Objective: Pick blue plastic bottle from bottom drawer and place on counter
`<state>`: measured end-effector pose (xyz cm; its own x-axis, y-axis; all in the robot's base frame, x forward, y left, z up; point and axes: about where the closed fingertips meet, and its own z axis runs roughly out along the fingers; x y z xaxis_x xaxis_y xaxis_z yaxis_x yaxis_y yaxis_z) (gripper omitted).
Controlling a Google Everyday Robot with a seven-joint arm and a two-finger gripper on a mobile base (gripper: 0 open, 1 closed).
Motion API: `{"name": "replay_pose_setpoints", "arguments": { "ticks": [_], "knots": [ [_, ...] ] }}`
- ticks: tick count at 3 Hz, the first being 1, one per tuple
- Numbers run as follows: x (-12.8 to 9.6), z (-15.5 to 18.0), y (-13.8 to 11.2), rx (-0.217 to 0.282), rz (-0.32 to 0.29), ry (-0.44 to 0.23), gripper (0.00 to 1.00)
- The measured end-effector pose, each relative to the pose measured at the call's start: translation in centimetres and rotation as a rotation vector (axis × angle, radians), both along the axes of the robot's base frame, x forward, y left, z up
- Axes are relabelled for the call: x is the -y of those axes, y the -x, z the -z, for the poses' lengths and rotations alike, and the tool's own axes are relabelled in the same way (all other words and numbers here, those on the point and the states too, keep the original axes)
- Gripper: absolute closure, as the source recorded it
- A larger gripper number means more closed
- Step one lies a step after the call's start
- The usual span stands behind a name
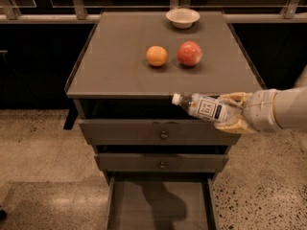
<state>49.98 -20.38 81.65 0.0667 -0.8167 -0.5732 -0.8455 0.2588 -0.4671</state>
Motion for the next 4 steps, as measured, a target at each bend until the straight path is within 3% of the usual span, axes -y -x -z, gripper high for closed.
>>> {"name": "replay_pose_setpoints", "arguments": {
  "ticks": [1, 2, 3, 4],
  "knots": [
    [0.1, -0.8, -0.5, 0.016, 0.003, 0.0, 1.0],
    [-0.4, -0.8, -0.2, -0.004, 0.002, 0.006, 1.0],
    [-0.7, -2.6, -1.6, -0.002, -0.058, 0.048, 1.0],
    [-0.2, -6.0, -4.6, 0.002, -0.117, 0.083, 1.0]
  ]
}}
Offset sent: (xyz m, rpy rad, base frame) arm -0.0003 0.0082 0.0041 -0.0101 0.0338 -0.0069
